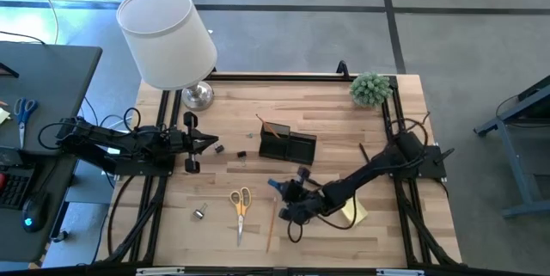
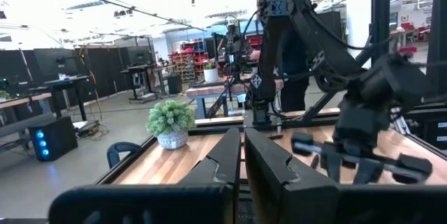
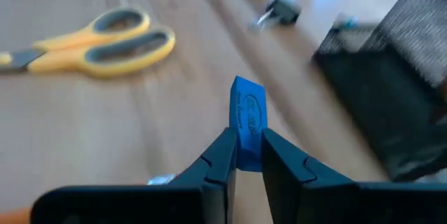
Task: Pick and place office supplies into organizer
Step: Put the eraser into the desk organizer
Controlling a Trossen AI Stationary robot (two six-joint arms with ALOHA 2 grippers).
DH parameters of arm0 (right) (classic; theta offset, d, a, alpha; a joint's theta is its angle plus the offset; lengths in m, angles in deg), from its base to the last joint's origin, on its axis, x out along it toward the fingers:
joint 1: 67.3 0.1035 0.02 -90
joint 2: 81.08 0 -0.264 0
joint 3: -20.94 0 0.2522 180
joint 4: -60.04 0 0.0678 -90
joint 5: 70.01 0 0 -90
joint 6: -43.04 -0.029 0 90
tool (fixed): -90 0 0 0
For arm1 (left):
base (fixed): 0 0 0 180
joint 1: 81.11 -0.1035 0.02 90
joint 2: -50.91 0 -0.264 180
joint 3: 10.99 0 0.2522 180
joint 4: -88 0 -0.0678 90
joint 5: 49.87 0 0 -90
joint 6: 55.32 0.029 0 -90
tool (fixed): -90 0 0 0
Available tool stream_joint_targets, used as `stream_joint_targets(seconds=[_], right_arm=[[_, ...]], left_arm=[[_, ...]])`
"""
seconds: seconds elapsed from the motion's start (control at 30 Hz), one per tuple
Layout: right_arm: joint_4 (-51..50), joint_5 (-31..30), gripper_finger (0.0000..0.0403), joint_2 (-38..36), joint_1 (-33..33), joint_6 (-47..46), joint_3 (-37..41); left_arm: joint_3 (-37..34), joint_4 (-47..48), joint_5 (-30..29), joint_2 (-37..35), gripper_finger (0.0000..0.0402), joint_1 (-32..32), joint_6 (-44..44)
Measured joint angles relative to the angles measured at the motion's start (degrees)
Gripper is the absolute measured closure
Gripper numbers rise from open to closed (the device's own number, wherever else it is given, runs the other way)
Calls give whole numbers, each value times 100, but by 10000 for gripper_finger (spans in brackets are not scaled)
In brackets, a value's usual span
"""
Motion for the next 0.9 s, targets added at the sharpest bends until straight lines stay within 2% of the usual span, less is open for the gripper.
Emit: stream_joint_targets(seconds=[0.17, 0.33, 0.43, 0.5, 0.7, 0.9], right_arm=[[11, -99, 358, -346, -532, 1314, -2], [-36, 444, 357, -412, -1234, 2255, -2], [-110, 913, 356, -412, -1575, 2318, -2], [-138, 1019, 354, -408, -1697, 2326, -2], [-202, 1034, 329, -408, -1725, 2458, -2], [-242, 955, 286, -408, -1688, 2421, -2]], left_arm=[[0, 0, -1, -1, 389, -1, 0], [0, -2, 1, 1, 389, 1, 0], [0, 2, -1, 0, 389, -1, 1], [0, 17, -1, 0, 389, 1, 1], [0, 137, -1, 1, 389, 1, 0], [0, 142, 1, -1, 389, 0, -90]])
